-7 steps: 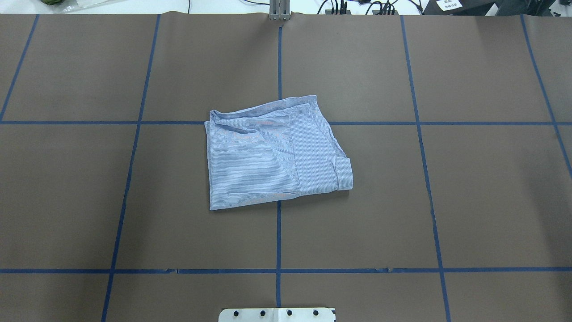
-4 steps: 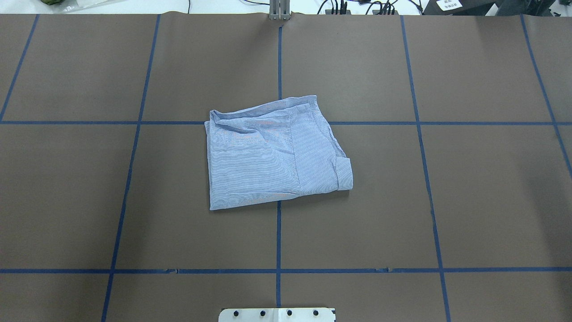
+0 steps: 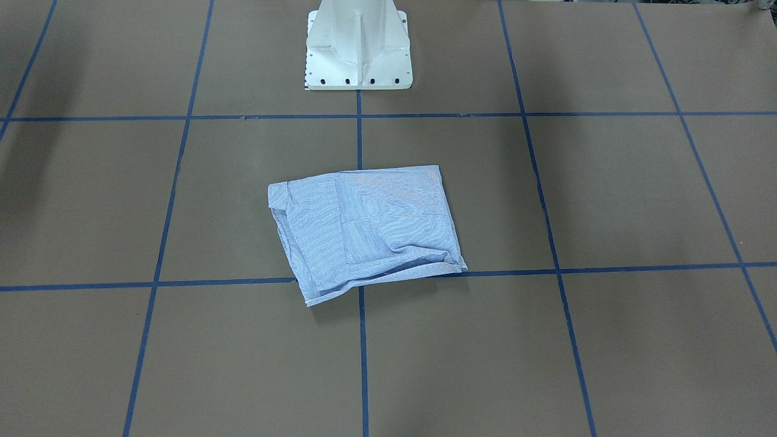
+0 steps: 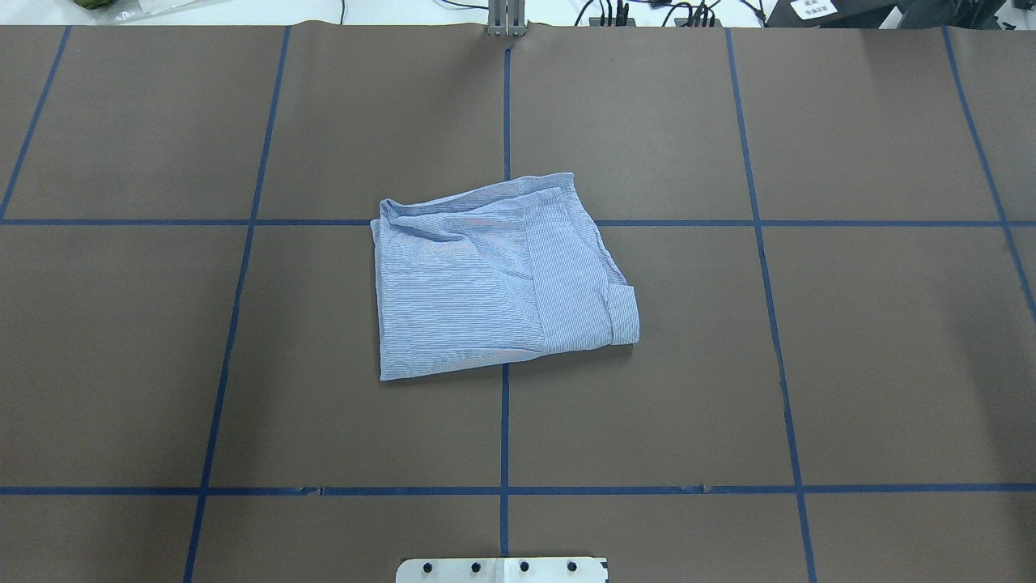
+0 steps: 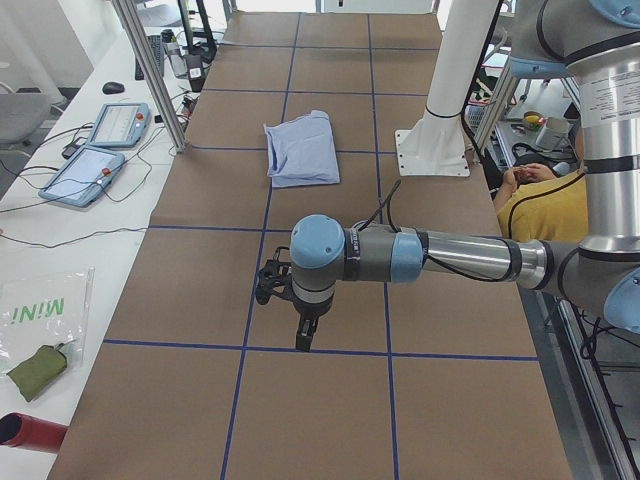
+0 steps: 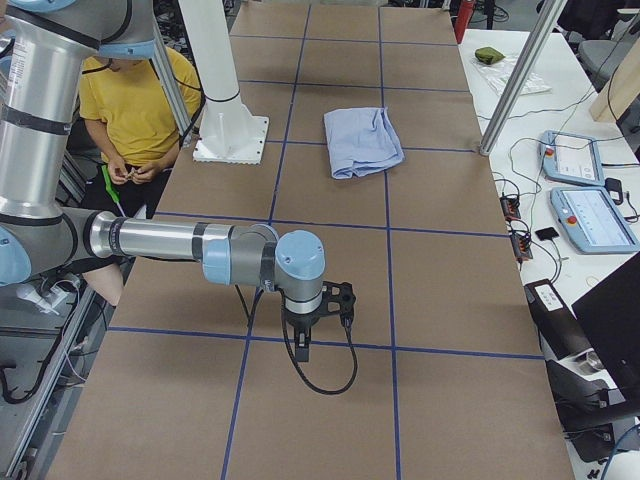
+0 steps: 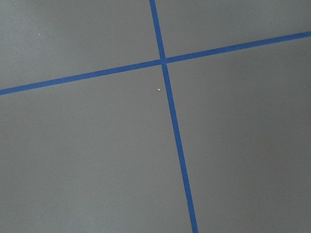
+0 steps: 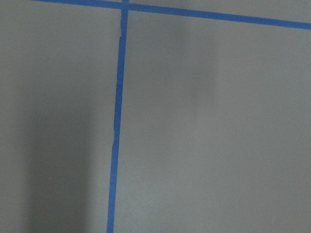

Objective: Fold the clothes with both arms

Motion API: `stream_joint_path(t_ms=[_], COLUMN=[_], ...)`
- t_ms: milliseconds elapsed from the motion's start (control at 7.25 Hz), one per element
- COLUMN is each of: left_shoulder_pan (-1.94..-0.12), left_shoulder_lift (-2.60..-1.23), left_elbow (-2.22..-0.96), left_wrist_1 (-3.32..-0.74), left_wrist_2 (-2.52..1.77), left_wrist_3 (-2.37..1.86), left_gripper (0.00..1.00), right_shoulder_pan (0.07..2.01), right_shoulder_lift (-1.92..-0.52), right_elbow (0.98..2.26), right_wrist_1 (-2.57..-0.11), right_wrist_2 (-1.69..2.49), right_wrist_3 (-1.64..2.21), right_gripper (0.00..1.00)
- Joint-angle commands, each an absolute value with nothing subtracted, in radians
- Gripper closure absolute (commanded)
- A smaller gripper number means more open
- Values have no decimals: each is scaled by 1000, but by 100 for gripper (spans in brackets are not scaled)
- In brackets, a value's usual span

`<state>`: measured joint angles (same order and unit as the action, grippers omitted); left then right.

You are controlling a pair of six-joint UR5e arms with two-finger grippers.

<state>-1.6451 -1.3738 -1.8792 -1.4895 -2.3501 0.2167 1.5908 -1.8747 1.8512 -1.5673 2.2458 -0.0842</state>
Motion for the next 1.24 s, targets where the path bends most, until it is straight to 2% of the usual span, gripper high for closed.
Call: stream_joint_path(t_ms=[0, 1103], left_shoulder_pan=[-1644, -1646], left_shoulder_lift=[-1374, -1358], left_elbow=[-1878, -1821], left_wrist_1=[-1489, -1488], left_wrist_2=[-2350, -2347], left_wrist_3=[216, 215], left_gripper=[0, 0], right_shoulder_pan=[1591, 1591], right_shoulder_lift=[-1878, -1900], right_elbow=[1852, 1905], right_wrist_1=[-1563, -1559], right_wrist_2=[2250, 2249], right_wrist_3=[-84, -86], right_gripper=[0, 0])
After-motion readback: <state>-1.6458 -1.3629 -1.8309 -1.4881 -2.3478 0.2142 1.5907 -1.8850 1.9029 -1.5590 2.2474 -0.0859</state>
